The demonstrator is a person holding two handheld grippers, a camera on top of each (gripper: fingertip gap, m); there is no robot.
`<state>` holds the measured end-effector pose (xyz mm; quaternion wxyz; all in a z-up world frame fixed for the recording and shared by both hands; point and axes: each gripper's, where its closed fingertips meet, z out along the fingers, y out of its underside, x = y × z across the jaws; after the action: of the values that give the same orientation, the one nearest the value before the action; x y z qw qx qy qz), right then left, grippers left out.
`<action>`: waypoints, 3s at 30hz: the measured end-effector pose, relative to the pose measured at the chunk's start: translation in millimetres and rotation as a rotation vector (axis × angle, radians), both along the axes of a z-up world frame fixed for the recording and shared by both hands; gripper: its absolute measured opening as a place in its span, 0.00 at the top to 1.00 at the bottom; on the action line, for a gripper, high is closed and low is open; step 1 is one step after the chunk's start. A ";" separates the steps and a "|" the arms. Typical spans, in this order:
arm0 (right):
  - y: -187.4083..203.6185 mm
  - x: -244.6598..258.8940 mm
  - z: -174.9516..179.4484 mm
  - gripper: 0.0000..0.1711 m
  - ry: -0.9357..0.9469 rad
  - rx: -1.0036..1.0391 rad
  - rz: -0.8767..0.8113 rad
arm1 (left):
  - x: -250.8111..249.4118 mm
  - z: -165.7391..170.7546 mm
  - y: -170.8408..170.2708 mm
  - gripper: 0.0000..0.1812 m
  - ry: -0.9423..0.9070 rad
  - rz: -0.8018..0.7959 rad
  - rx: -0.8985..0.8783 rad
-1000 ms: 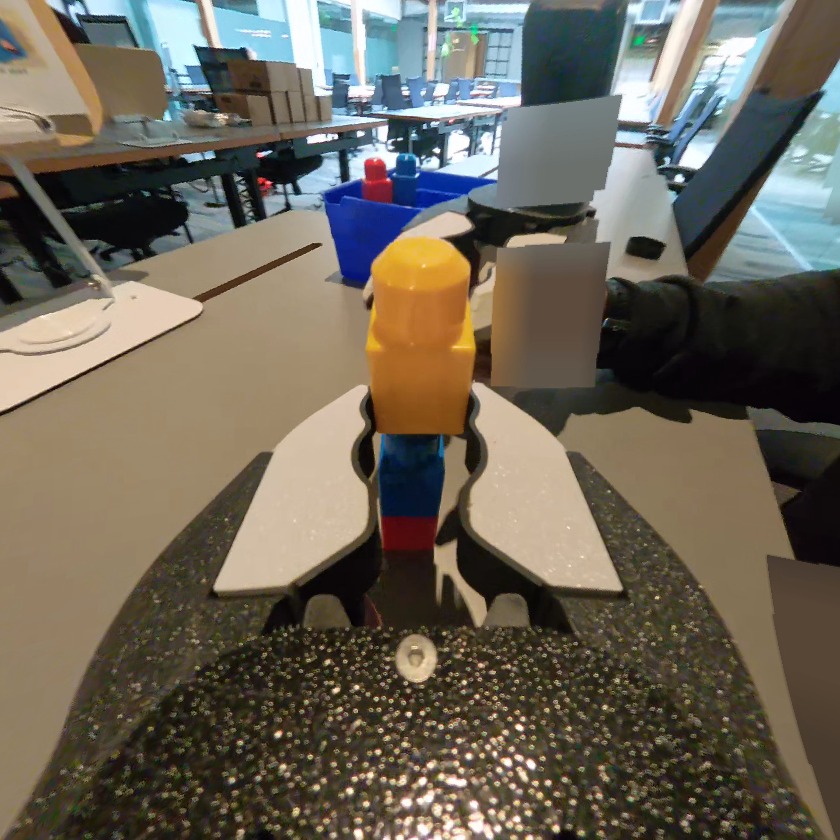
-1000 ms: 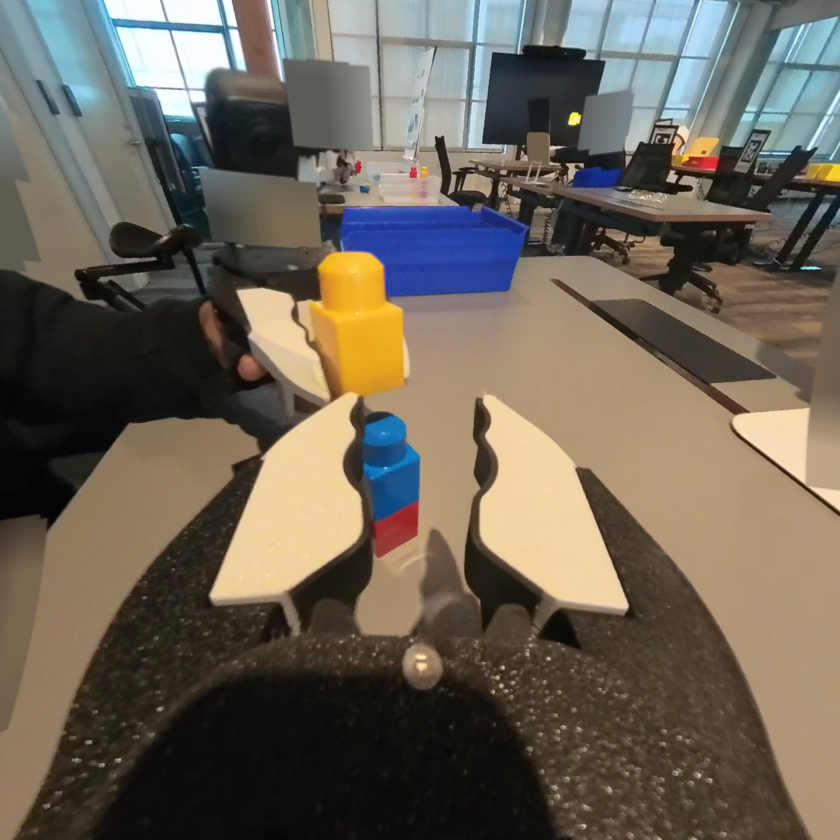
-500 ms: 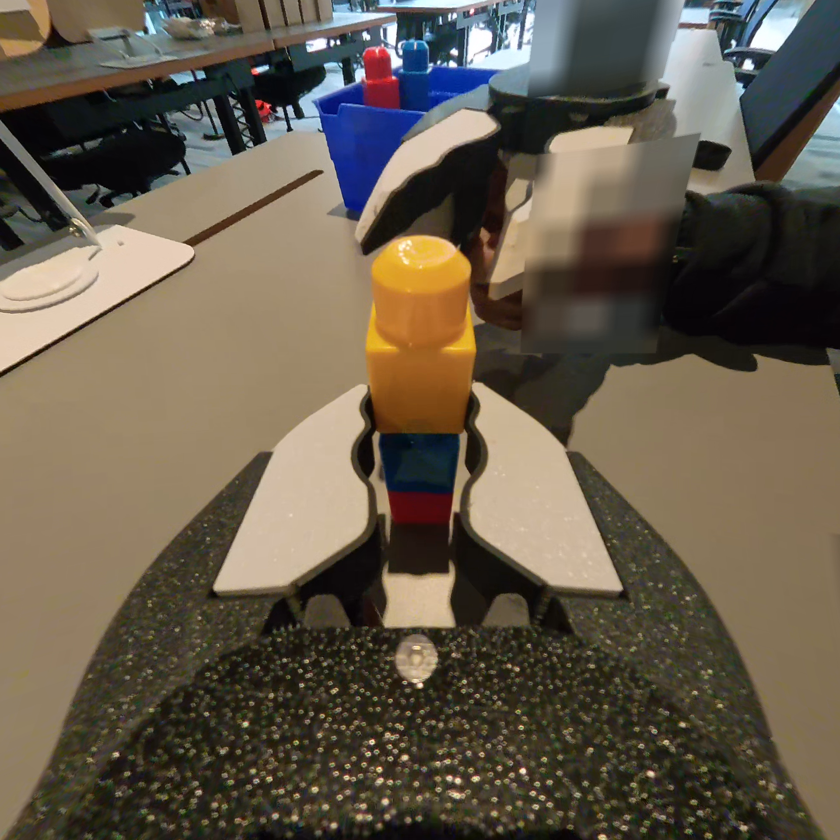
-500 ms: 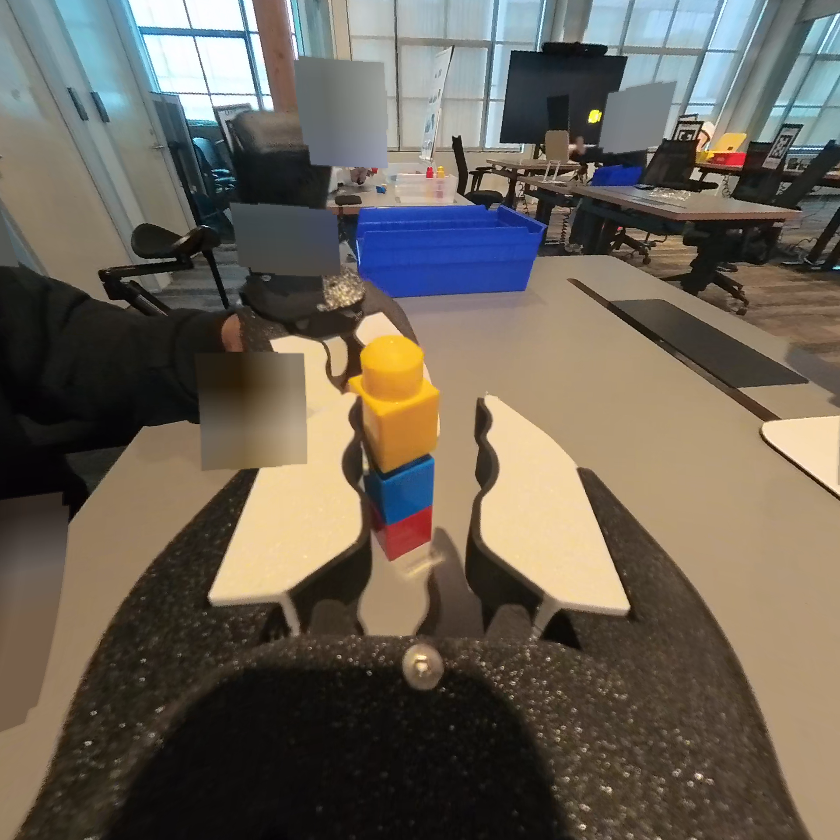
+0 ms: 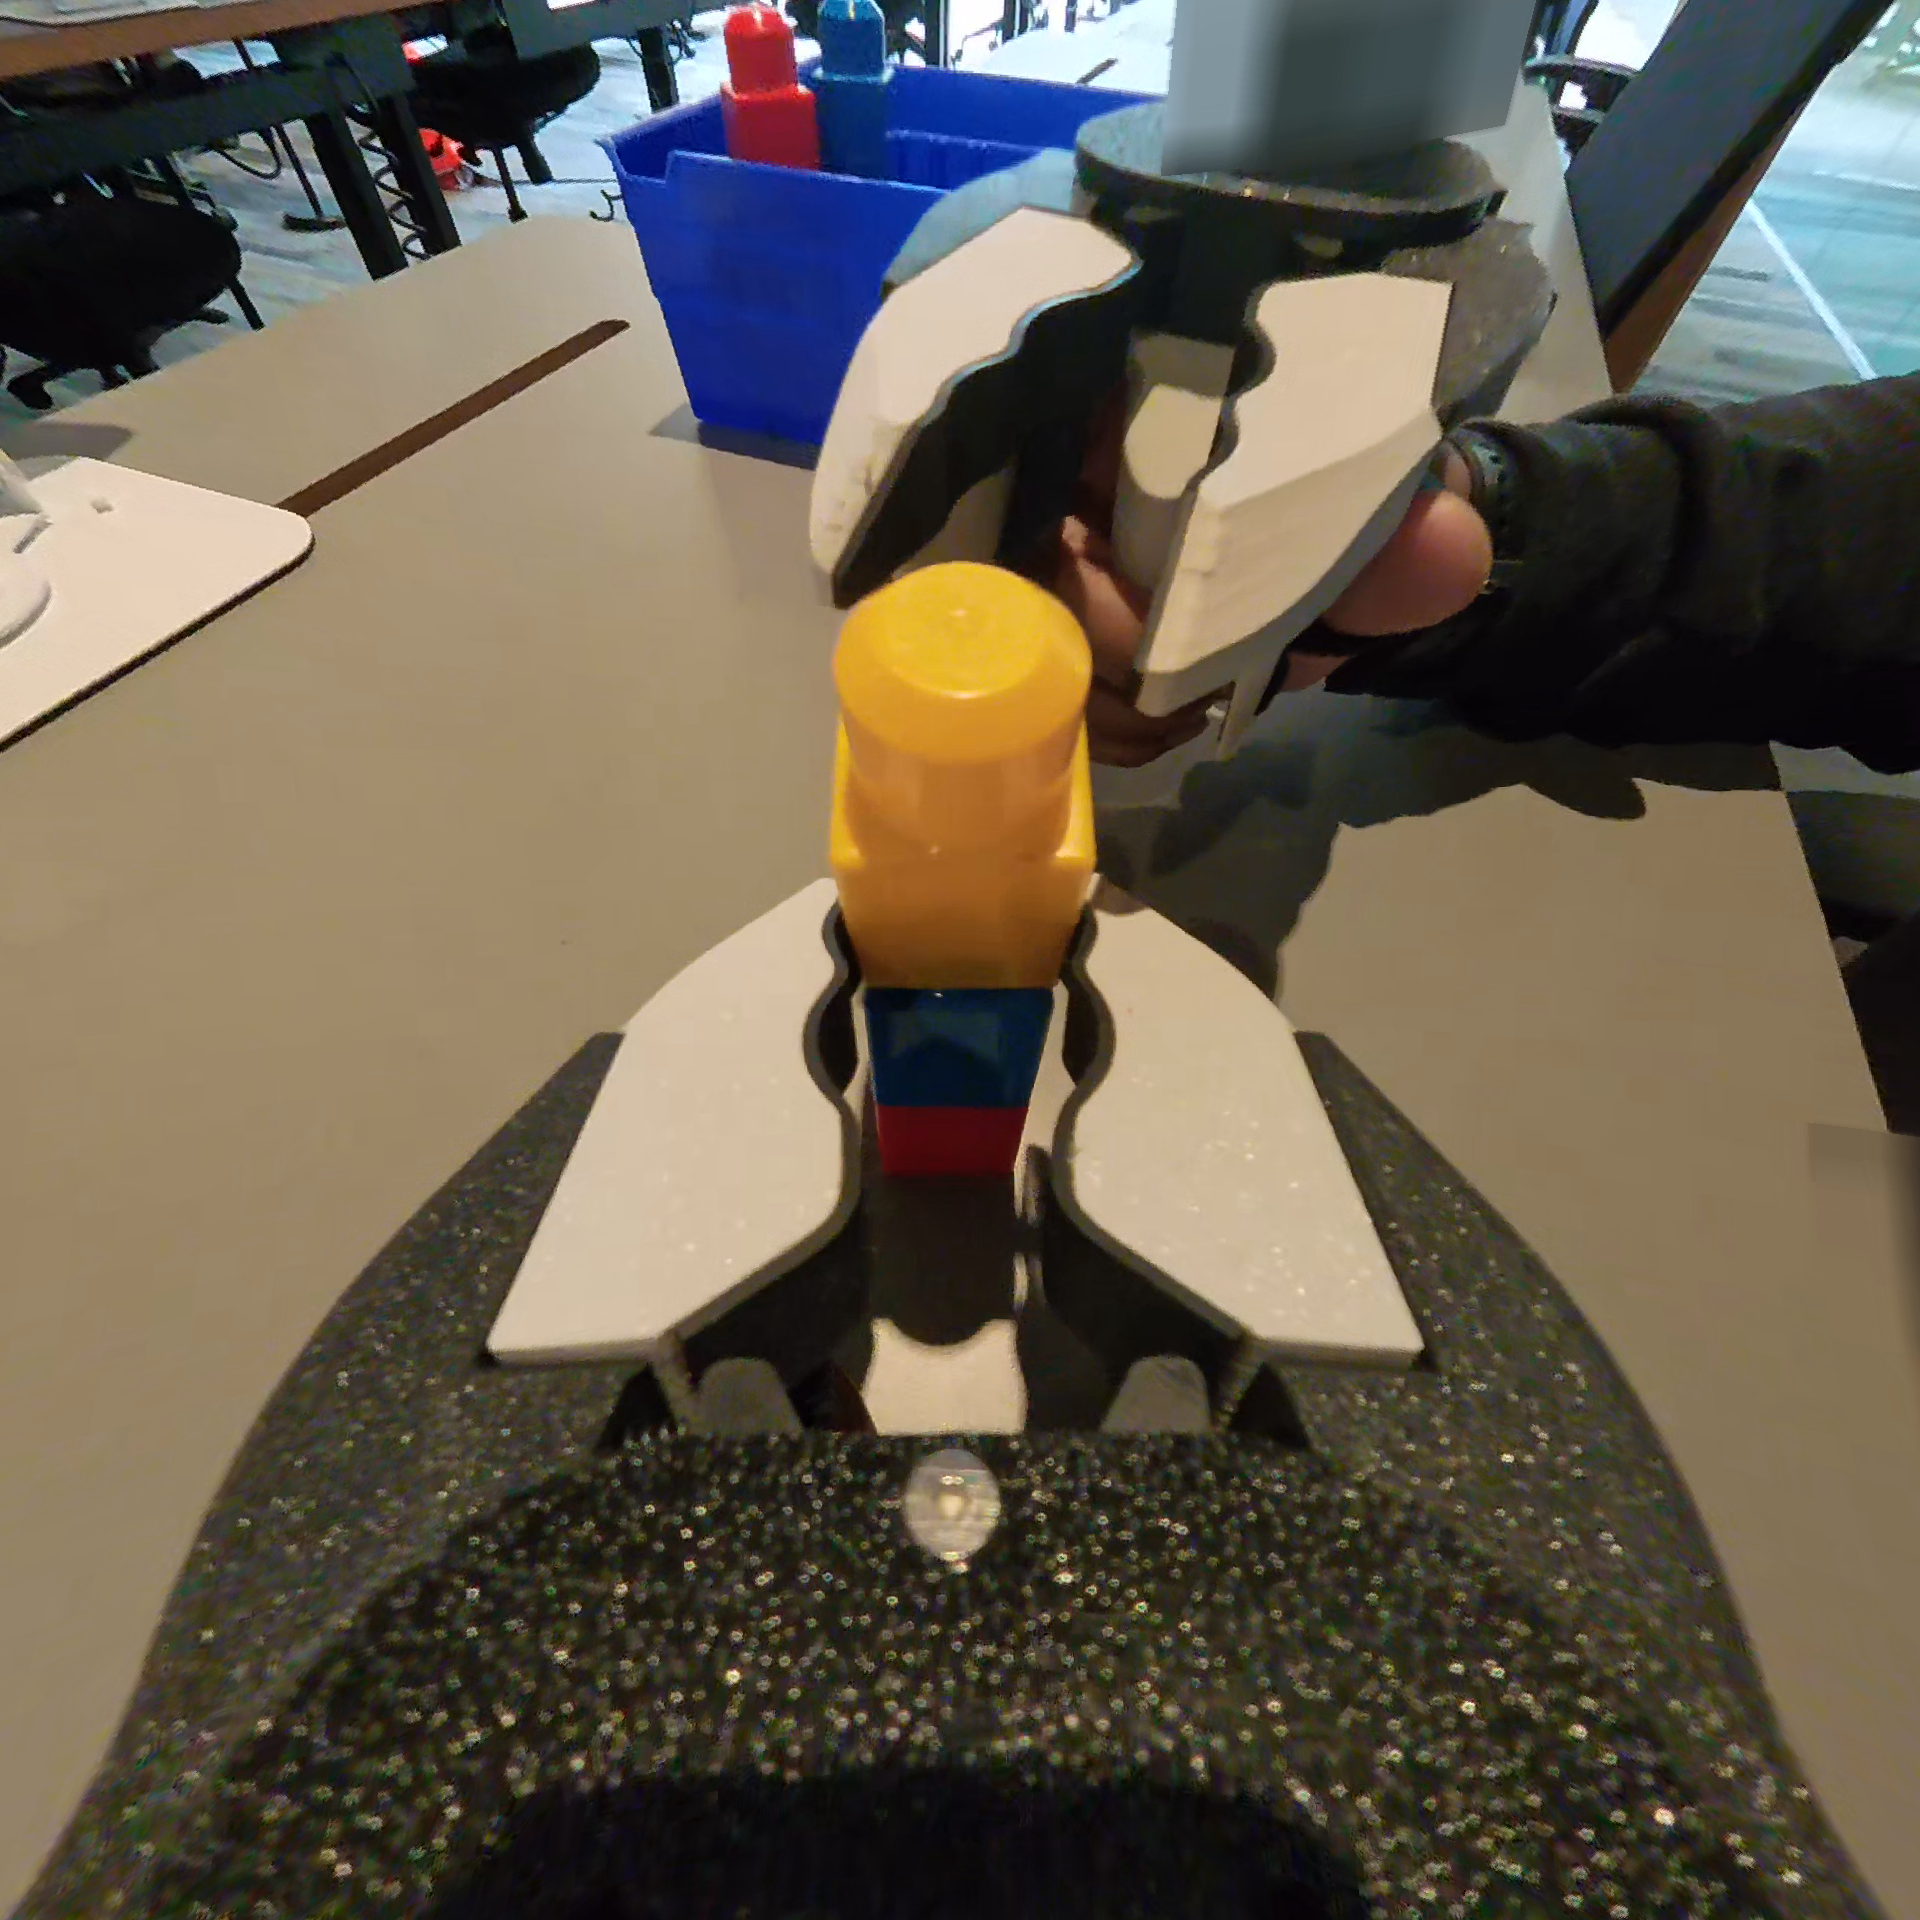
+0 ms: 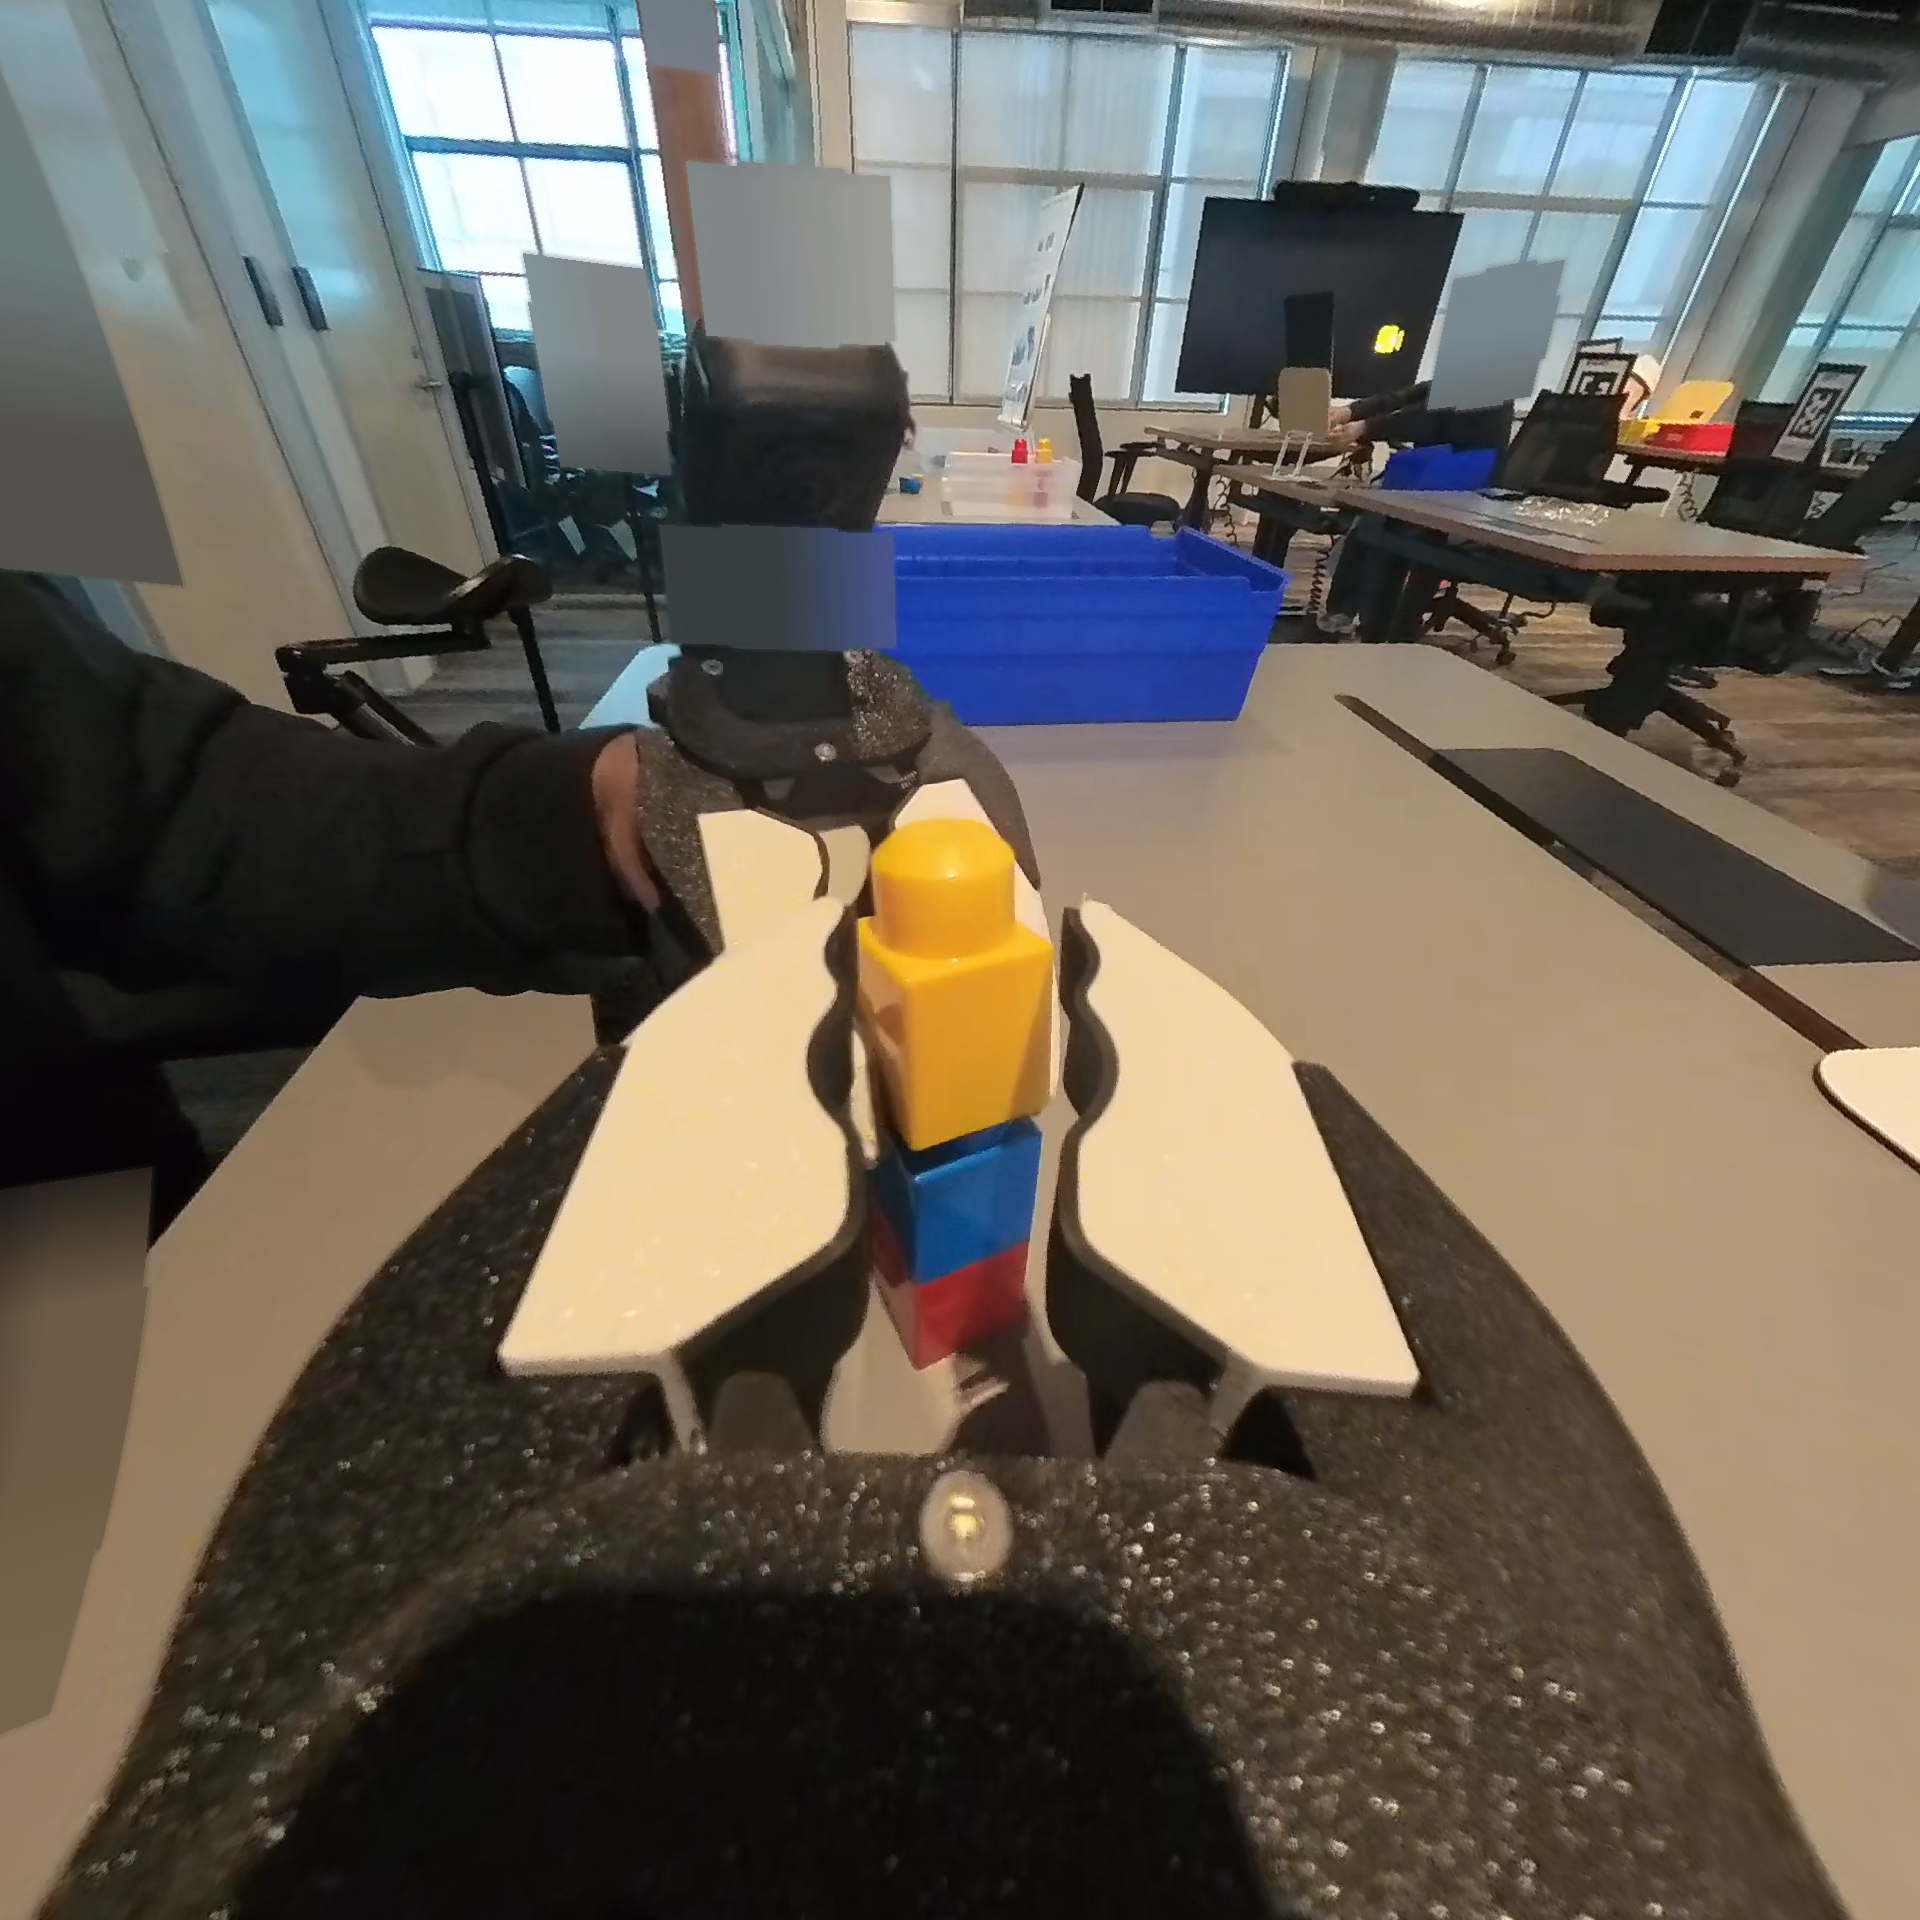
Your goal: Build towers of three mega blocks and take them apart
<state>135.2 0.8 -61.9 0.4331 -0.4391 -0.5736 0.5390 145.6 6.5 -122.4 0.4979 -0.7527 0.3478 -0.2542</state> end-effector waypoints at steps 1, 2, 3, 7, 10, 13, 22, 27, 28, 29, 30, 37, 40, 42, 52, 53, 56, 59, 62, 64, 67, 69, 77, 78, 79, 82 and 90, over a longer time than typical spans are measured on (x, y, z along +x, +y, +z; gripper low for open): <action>0.3 -0.8 0.2 0.79 0.002 -0.003 0.003 | 0.0 -0.3 -0.3 0.80 0.000 -0.003 -0.013; 0.8 -1.6 0.1 0.79 0.002 -0.005 0.005 | 0.1 -0.7 -0.5 0.80 -0.002 -0.007 -0.028; 0.9 -2.3 -0.6 0.80 0.000 -0.005 0.008 | -0.2 -1.0 -0.6 0.80 0.000 -0.009 -0.039; -1.6 -2.4 -3.0 0.87 -0.002 0.032 0.023 | -0.5 -2.3 -1.3 0.80 0.032 -0.012 -0.075; -3.3 -2.1 -2.8 0.90 -0.004 0.051 0.027 | -0.6 -3.5 -1.8 0.80 0.069 -0.017 -0.102; -2.9 -2.5 -4.3 0.90 -0.021 0.042 0.036 | -1.1 -4.7 -2.4 0.80 0.110 -0.029 -0.131; 0.2 2.4 -10.8 0.90 -0.103 -0.006 0.045 | -2.8 -9.3 -2.8 0.80 0.213 -0.051 -0.197; 1.1 7.4 -14.5 0.90 -0.114 -0.028 0.059 | -3.7 -11.1 -2.5 0.80 0.266 -0.034 -0.185; 0.9 7.3 -14.5 0.90 -0.115 -0.027 0.059 | -3.9 -11.1 -2.5 0.80 0.270 -0.031 -0.185; 0.9 7.2 -14.7 0.90 -0.114 -0.026 0.058 | -4.3 -11.3 -2.4 0.80 0.275 -0.029 -0.183; 0.8 7.4 -14.7 0.90 -0.112 -0.026 0.058 | -4.3 -11.2 -2.3 0.80 0.276 -0.027 -0.180; 3.5 14.5 -14.6 0.92 -0.075 -0.051 0.061 | 0.0 -6.5 -3.4 0.80 0.169 -0.014 -0.080; 3.9 16.4 -14.9 0.87 -0.065 -0.048 0.063 | -3.6 -4.6 -6.0 0.78 0.111 0.003 -0.023; 5.3 15.7 -15.8 0.80 -0.063 -0.049 0.058 | -9.5 -2.4 -5.5 0.75 0.083 0.031 0.012; -4.3 6.4 -35.8 0.62 -0.145 -0.056 0.111 | -5.8 -13.1 -8.3 0.74 0.059 0.024 -0.002; -4.2 5.1 -38.5 0.64 -0.157 -0.060 0.109 | -4.7 -10.7 -7.7 0.76 0.052 0.026 0.012; -4.4 2.4 -42.9 0.67 -0.175 -0.074 0.110 | -1.8 -0.9 -6.6 0.83 0.011 0.024 0.055; -1.6 1.4 -42.8 0.68 -0.180 -0.093 0.099 | -3.6 0.4 -2.8 0.86 0.031 0.044 0.096; 0.7 2.0 -42.0 0.68 -0.184 -0.112 0.094 | -3.5 1.3 -0.6 0.87 0.039 0.053 0.112; 2.2 2.0 -40.3 0.68 -0.190 -0.146 0.094 | -3.5 2.6 0.8 0.87 0.059 0.062 0.126; 5.9 2.1 -35.6 0.68 -0.193 -0.265 0.113 | -3.5 4.8 3.8 0.88 0.096 0.075 0.132; 10.9 2.1 -32.3 0.68 -0.191 -0.384 0.132 | -4.0 7.3 7.2 0.89 0.112 0.084 0.122; 25.0 9.4 -30.1 0.70 -0.184 -0.585 0.177 | -0.2 11.9 17.2 0.89 0.074 0.071 0.061; 25.1 9.6 -29.9 0.70 -0.186 -0.577 0.175 | 0.0 11.0 17.0 0.89 0.067 0.069 0.062; 24.8 9.7 -29.7 0.71 -0.187 -0.569 0.173 | -0.1 9.7 16.4 0.89 0.061 0.065 0.059; 23.4 9.3 -29.8 0.71 -0.190 -0.538 0.168 | -1.0 5.9 13.5 0.86 0.046 0.044 0.055; 25.4 15.3 -28.9 0.62 -0.210 -0.308 0.074 | -9.9 -9.2 12.6 0.72 0.048 -0.023 0.067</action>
<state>150.4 26.1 -90.8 0.2787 -0.5327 -0.5420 0.5872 135.7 19.1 -131.6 0.5115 -0.7373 0.3767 -0.2301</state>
